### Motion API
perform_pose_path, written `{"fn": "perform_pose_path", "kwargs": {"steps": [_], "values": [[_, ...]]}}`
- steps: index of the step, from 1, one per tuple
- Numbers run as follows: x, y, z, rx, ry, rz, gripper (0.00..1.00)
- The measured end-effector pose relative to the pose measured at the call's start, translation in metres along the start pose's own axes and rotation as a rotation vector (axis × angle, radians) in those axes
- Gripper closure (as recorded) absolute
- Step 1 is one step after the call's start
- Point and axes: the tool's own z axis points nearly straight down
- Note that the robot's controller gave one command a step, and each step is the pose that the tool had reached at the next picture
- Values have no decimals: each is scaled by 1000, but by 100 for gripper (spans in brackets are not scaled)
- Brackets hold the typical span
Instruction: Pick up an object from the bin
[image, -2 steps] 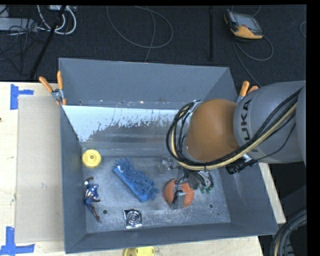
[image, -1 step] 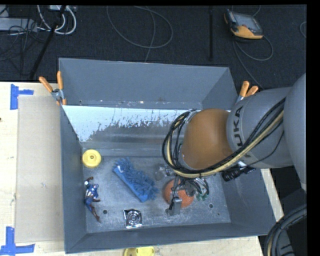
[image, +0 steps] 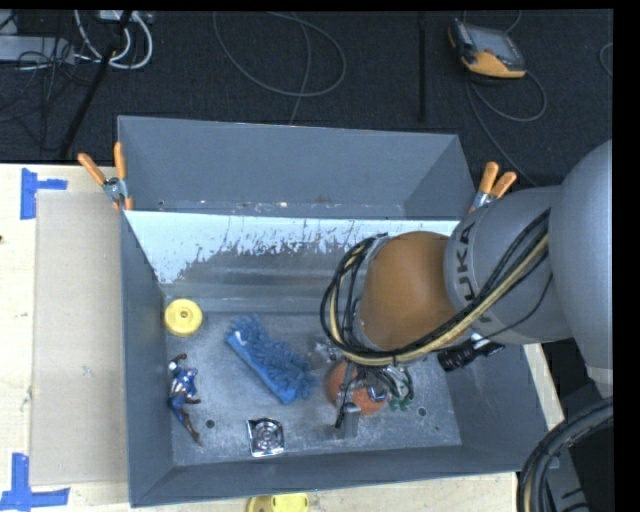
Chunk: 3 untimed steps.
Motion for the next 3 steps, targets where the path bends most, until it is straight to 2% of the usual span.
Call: {"fn": "perform_pose_path", "kwargs": {"steps": [1,2,3], "values": [[-6,2,11,-1,1,27,0],[-3,-15,10,-1,0,-1,0],[-19,-66,4,-2,-1,-96,0]]}}
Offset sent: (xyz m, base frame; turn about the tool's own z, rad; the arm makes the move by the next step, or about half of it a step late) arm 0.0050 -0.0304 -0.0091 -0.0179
